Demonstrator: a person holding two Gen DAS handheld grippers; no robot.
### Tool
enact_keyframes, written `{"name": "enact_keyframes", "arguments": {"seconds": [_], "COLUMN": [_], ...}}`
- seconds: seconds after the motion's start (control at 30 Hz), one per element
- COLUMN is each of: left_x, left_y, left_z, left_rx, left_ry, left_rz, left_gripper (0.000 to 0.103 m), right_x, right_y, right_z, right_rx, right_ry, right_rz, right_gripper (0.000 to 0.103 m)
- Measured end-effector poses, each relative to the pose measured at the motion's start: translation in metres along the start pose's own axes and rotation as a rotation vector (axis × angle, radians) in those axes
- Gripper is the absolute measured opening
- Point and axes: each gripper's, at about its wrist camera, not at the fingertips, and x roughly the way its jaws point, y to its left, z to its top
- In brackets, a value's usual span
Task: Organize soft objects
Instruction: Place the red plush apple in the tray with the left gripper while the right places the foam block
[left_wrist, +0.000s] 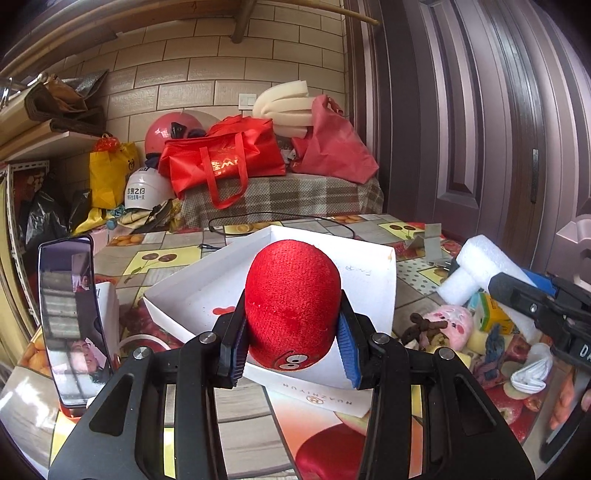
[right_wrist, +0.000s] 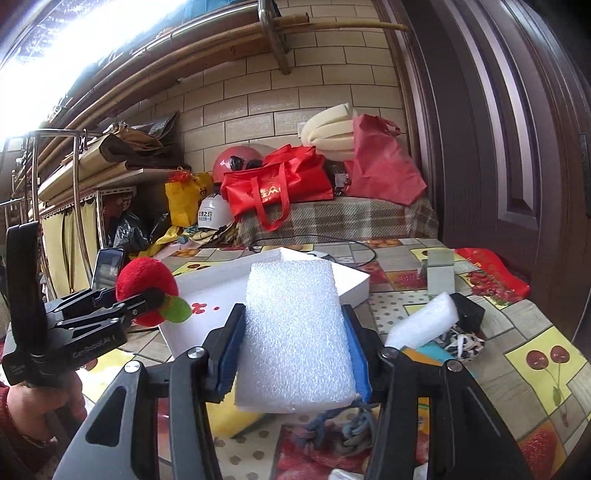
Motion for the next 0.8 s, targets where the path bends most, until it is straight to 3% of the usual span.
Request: {"name": "enact_keyframes", "arguments": {"seconds": [0.4,0.53,0.67,0.8], "left_x": [0.006,0.012,0.013,0.021], "left_y": [0.038,0.049,0.042,0.031], "left_z": [0.003,0.003,0.004,0.008], "left_rx": [-0.122,-0.183,-0.150,-0.104], "left_ry": [-0.030,-0.008,-0.009,-0.019], "left_rz": [0.106,0.099,0.103,0.098], "left_gripper": [0.041,0.042,0.042,0.042], "right_x": [0.073,0.096,0.103,0.103], "right_y": [0.061,0.064,0.050,0.021], "right_z": [0.009,0.010,0.012,0.017], "right_rx": [0.115,0.159,0.169,0.159], "right_ry": [0.028,0.050,0.040,0.006], "right_rz": [0.103,0.105,0.073,-0.020], "right_gripper": [0.050,0.050,0.050,0.050]}}
